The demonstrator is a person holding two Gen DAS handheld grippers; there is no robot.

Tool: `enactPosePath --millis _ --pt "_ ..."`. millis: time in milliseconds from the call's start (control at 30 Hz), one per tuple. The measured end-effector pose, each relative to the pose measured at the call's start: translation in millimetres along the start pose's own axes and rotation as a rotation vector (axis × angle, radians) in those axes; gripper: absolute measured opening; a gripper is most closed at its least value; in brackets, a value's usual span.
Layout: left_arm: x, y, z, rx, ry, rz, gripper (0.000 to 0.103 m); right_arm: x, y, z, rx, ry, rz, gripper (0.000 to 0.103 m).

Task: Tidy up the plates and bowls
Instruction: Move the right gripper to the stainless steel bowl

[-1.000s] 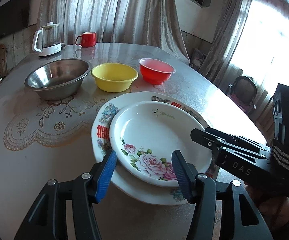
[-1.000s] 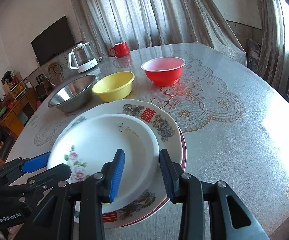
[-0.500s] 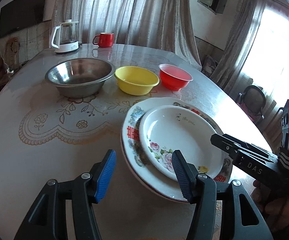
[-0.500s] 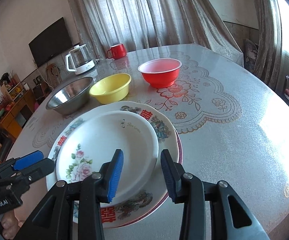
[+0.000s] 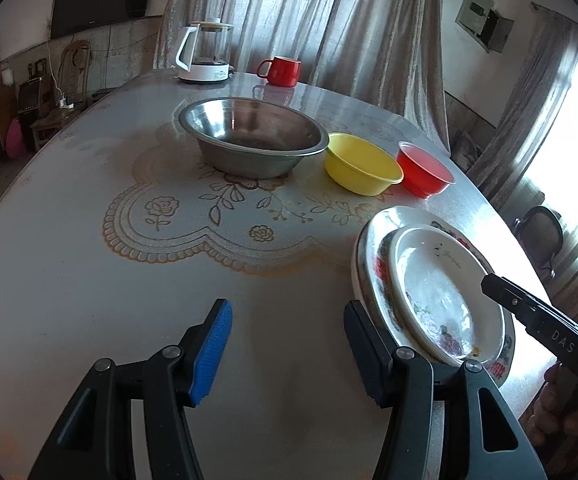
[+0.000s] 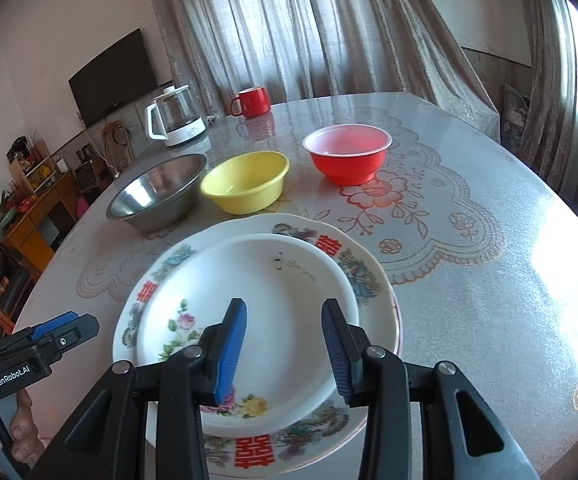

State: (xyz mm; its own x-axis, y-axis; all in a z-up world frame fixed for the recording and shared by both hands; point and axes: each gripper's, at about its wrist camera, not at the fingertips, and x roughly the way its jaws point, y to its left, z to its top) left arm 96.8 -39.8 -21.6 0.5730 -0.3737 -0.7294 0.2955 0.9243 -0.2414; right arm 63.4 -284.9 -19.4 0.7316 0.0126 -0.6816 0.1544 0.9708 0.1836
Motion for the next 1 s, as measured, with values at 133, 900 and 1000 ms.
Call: enactPosePath --millis 133,900,1000 --pt "-0.5 14.8 3.0 -0.037 -0.003 0.028 0.059 3.6 9.3 3.9 -0.013 0.014 0.028 0.039" --pt "29.6 88.0 74.7 -0.175 -0.053 0.111 0.061 103.0 87.7 96.6 -0.087 0.145 0.261 0.039" --pt "39.3 91.8 90.2 -0.188 -0.067 0.102 0.061 122.5 90.7 116.7 -0.085 0.148 0.255 0.039"
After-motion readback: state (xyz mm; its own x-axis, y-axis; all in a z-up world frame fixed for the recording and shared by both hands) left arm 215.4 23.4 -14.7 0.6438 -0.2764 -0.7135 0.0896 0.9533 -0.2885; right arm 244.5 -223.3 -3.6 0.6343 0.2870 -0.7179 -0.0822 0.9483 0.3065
